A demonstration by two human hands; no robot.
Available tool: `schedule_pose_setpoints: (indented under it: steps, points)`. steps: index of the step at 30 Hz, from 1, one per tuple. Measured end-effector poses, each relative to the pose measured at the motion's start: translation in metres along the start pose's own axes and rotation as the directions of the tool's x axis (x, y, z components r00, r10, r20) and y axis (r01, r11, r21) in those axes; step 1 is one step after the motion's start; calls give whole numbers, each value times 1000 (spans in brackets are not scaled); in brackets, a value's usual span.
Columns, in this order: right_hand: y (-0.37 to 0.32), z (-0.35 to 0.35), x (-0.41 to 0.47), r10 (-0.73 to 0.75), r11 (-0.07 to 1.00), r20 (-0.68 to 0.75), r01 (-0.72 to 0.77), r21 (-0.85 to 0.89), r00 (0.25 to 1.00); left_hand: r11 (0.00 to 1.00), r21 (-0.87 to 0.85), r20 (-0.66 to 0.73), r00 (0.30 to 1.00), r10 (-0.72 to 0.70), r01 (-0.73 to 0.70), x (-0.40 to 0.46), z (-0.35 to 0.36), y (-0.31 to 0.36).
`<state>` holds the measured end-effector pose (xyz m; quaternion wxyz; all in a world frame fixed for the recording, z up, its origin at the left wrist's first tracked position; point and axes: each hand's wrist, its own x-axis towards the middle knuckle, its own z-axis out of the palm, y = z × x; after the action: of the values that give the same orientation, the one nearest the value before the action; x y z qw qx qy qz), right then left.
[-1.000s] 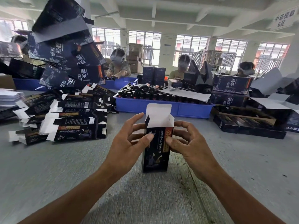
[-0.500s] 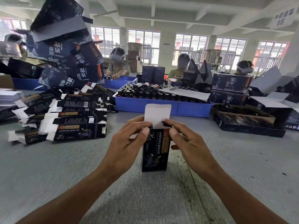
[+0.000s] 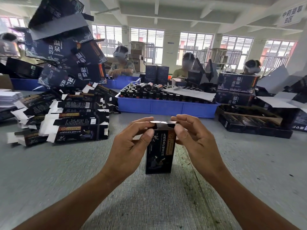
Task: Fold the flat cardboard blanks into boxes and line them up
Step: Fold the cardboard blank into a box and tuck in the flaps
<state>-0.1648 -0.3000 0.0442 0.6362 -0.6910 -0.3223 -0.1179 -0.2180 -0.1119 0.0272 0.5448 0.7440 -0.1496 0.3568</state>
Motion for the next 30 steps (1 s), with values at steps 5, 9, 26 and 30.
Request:
schedule_pose_setpoints:
  steps: [5,9,26,30]
  points:
    - [2,0,0,9,1000,-37,-9,-16,999,993,-96,-11,998,-64,63,-2,1,3]
    - [5,1,1,8,1000,-53,-8,-8,999,987,-144,-23,997,-77,73,-3,2,4]
    - [5,0,-1,-27,995,-54,22,-99,998,995,96,-103,995,16,-6,-1,5,1]
    - [5,0,-1,-22,995,-54,17,-94,998,993,114,-106,994,19,-6,0,6,3]
